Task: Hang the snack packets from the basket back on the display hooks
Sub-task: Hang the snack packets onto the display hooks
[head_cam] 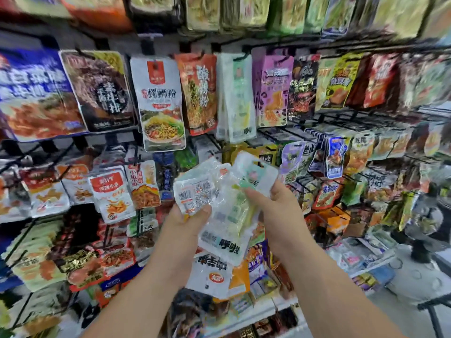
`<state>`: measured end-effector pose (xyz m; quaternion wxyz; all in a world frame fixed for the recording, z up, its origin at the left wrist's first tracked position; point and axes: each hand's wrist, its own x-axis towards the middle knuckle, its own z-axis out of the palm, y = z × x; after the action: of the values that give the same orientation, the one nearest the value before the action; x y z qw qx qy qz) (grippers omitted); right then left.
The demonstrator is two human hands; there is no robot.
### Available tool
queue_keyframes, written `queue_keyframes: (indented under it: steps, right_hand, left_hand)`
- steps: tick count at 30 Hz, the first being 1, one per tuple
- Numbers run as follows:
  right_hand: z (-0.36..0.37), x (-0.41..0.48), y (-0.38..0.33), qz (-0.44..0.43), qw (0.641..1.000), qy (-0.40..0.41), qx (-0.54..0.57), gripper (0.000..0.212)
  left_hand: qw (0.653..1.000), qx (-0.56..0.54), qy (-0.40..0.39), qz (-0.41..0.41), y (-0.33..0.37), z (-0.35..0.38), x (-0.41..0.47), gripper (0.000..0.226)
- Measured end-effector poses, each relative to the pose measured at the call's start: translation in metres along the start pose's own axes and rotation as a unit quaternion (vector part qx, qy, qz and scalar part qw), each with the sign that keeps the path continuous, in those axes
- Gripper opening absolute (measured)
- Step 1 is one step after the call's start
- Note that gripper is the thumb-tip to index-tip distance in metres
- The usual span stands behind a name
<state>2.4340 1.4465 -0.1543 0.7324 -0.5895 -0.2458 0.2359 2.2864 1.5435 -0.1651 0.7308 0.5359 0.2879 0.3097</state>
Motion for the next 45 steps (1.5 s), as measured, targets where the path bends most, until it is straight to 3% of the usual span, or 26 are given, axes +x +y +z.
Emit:
queue_keyframes:
  steps: [7,12,19,21,24,29,32,37,42,45]
  right_hand:
    - [0.006,0.043,-0.059,-0.027,0.999,0.039,0.019,0.025]
    - [0.007,0.075,-0.103,-0.044,0.997,0.063,0.004,0.011]
    - [0.039,0.132,-0.145,-0.118,0.987,0.088,-0.071,0.024]
    - [0.047,0.145,-0.150,-0.123,0.984,0.095,-0.082,0.031]
    - [0.055,0.158,-0.153,-0.129,0.982,0.105,-0.090,0.036]
    - [0.058,0.166,-0.148,-0.125,0.983,0.092,-0.103,0.020]
    - [0.059,0.169,-0.144,-0.122,0.982,0.099,-0.100,0.023]
    - [0.063,0.190,-0.136,-0.163,0.948,0.166,-0.218,0.026]
    - [0.069,0.184,-0.114,-0.224,0.909,0.197,-0.290,0.039]
    - [0.070,0.173,-0.093,-0.270,0.904,0.190,-0.271,0.072]
  left_hand:
    - [0.997,0.001,-0.030,0.076,0.048,0.011,0.034,0.024]
    - [0.996,-0.003,-0.026,0.089,0.069,0.010,0.046,0.022]
    - [0.993,-0.005,-0.011,0.118,0.094,0.008,0.063,0.038]
    - [0.992,-0.009,-0.005,0.122,0.096,0.007,0.067,0.041]
    - [0.992,-0.008,0.000,0.123,0.097,0.004,0.070,0.023]
    - [0.993,-0.017,0.007,0.118,0.098,-0.003,0.072,0.041]
    - [0.992,-0.010,0.009,0.128,0.098,-0.004,0.074,0.032]
    - [0.992,-0.002,0.021,0.123,0.095,-0.007,0.075,0.037]
    - [0.992,0.014,0.048,0.114,0.090,-0.010,0.077,0.021]
    - [0.993,0.019,0.038,0.107,0.087,-0.011,0.073,0.023]
